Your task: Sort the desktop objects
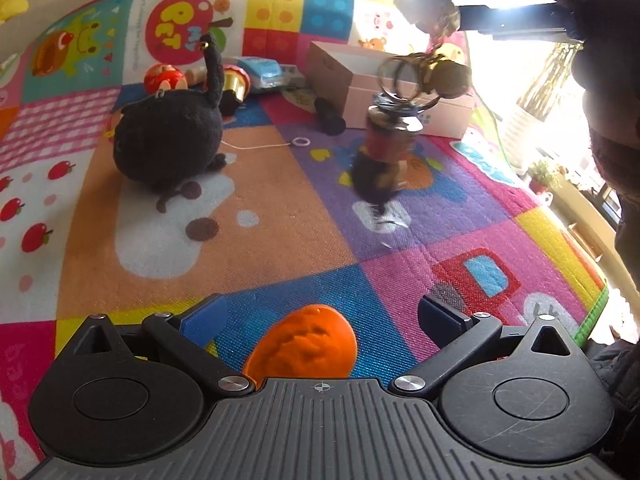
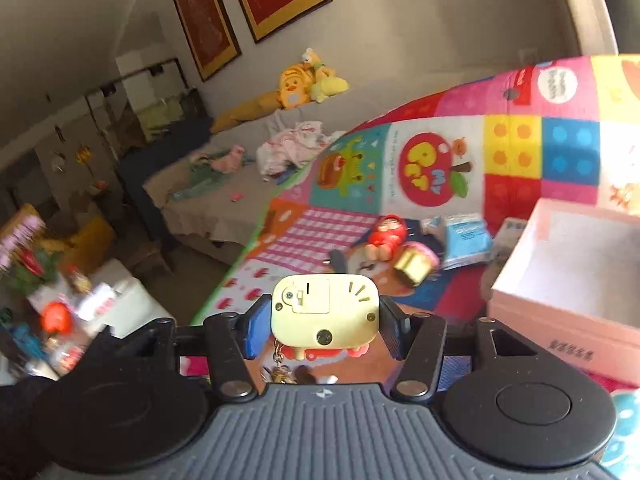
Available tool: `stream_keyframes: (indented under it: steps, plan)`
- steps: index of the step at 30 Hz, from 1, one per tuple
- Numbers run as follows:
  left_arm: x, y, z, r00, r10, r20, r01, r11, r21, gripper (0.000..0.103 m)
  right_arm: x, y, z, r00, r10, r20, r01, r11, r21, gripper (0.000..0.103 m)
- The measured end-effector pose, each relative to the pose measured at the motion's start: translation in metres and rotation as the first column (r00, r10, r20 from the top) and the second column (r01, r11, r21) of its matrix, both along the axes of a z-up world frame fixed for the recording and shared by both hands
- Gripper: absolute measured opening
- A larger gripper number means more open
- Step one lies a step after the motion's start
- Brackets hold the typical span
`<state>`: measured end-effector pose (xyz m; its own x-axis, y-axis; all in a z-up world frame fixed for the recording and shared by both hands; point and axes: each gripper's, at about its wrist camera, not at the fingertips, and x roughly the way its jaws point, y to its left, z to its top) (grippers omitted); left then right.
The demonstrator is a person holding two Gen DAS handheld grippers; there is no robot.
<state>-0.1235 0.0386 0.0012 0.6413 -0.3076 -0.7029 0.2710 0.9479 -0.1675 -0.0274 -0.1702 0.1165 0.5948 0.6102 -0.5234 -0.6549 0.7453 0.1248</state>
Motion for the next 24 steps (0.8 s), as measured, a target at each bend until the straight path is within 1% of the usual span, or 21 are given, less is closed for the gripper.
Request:
stream_keyframes:
  steps: [1, 4, 5, 7, 9, 10, 12, 14, 15, 17, 20, 21, 22, 23, 24]
  plan:
    - [0.000, 0.000, 0.000, 1.000, -0.001, 0.003, 0.001, 1.000, -0.001, 0.103, 0.002, 0.003, -0.004, 0.999, -0.028, 0.020, 0.029, 0.999, -0.041, 0.055]
    - [-0.001, 0.003, 0.001, 1.000, 0.014, 0.015, -0.014, 1.000, -0.023, 0.103, 0.018, -0.013, -0.013, 0.996, -0.053, -0.078, 0.055, 0.998, 0.019, 0.055]
    - [-0.001, 0.004, 0.000, 0.999, 0.028, 0.015, -0.027, 0.999, -0.031, 0.103, 0.020, -0.016, -0.020, 0.993, -0.075, -0.093, 0.075, 0.997, -0.002, 0.055]
    - [0.002, 0.007, -0.001, 0.998, 0.059, 0.016, -0.058, 0.997, -0.049, 0.103, 0.021, -0.016, -0.048, 0.983, -0.105, -0.148, 0.088, 0.990, -0.113, 0.055]
    - [0.005, 0.008, -0.001, 0.997, 0.077, 0.030, -0.076, 0.995, -0.061, 0.103, 0.017, -0.019, -0.075, 0.974, -0.138, -0.181, 0.097, 0.971, -0.218, 0.055]
    - [0.008, 0.007, -0.001, 0.996, 0.085, 0.037, -0.082, 0.995, -0.064, 0.103, 0.015, -0.025, -0.084, 0.970, -0.154, -0.188, 0.108, 0.966, -0.234, 0.055]
    - [0.018, 0.005, 0.000, 0.992, 0.108, 0.062, -0.104, 0.992, -0.066, 0.103, 0.013, -0.037, -0.088, 0.961, -0.183, -0.207, 0.136, 0.966, -0.222, 0.055]
    - [0.035, 0.004, 0.004, 0.979, 0.171, 0.111, -0.166, 0.985, -0.055, 0.103, 0.011, -0.047, -0.082, 0.960, -0.206, -0.191, 0.170, 0.968, -0.185, 0.056]
    - [0.043, 0.005, 0.009, 0.966, 0.214, 0.144, -0.208, 0.977, -0.057, 0.103, 0.009, -0.050, -0.076, 0.963, -0.203, -0.175, 0.175, 0.971, -0.163, 0.056]
    - [0.054, 0.011, 0.023, 0.937, 0.278, 0.212, -0.262, 0.960, -0.098, 0.103, 0.005, -0.054, -0.057, 0.974, -0.178, -0.141, 0.168, 0.982, -0.082, 0.055]
    - [0.062, 0.018, 0.048, 0.897, 0.323, 0.301, -0.282, 0.944, -0.171, 0.103, 0.005, -0.060, -0.021, 0.983, -0.137, -0.124, 0.148, 0.985, 0.087, 0.055]
    - [0.062, 0.018, 0.054, 0.888, 0.321, 0.330, -0.274, 0.944, -0.183, 0.103, 0.008, -0.060, -0.011, 0.985, -0.128, -0.117, 0.143, 0.981, 0.129, 0.055]
    - [0.062, 0.017, 0.059, 0.885, 0.308, 0.350, -0.256, 0.948, -0.187, 0.103, 0.010, -0.059, -0.005, 0.987, -0.118, -0.107, 0.133, 0.979, 0.152, 0.055]
    - [0.061, 0.016, 0.061, 0.887, 0.291, 0.358, -0.236, 0.953, -0.188, 0.103, 0.012, -0.052, -0.001, 0.990, -0.114, -0.083, 0.124, 0.983, 0.132, 0.055]
    - [0.060, 0.014, 0.063, 0.893, 0.269, 0.361, -0.213, 0.959, -0.188, 0.103, 0.013, -0.041, -0.001, 0.990, -0.137, -0.045, 0.140, 0.989, 0.056, 0.055]
